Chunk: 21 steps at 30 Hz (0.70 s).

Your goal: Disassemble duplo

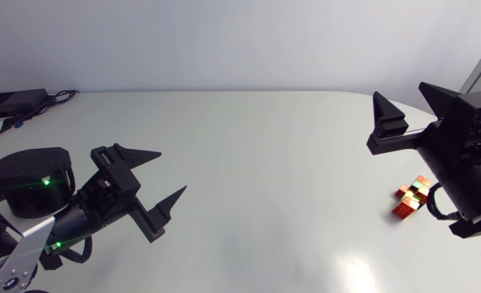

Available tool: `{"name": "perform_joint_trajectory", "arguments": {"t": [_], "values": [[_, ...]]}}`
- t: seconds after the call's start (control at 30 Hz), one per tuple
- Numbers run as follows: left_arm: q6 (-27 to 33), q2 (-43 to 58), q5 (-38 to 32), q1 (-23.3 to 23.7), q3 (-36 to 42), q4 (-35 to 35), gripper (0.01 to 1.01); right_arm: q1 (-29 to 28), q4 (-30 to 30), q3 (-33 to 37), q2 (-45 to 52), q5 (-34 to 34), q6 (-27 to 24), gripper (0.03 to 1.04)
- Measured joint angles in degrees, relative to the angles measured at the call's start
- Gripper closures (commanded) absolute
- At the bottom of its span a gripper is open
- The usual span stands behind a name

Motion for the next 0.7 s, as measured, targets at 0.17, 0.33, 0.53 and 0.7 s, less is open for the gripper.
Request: {"name": "perform_joint_trajectory", "arguments": {"t": [0.17, 0.33, 0.53, 0.7], "values": [[0.02, 0.0, 0.0, 0.0, 0.0, 0.0, 0.048, 0.0, 0.0, 0.0, 0.81, 0.0, 0.0, 0.13], [0.02, 0.0, 0.0, 0.0, 0.0, 0.0, 0.048, 0.0, 0.02, 0.0, 1.2, 0.0, -0.79, 0.13], [0.02, 0.0, 0.0, 0.0, 0.0, -0.02, 0.048, 0.0, -0.35, 0.02, 1.84, -0.17, -2.8, 0.13], [0.02, 0.0, 0.0, 0.0, 0.0, -0.02, 0.048, -2.97, -7.67, 1.77, 2.97, -3.58, -6.99, 0.13]]}}
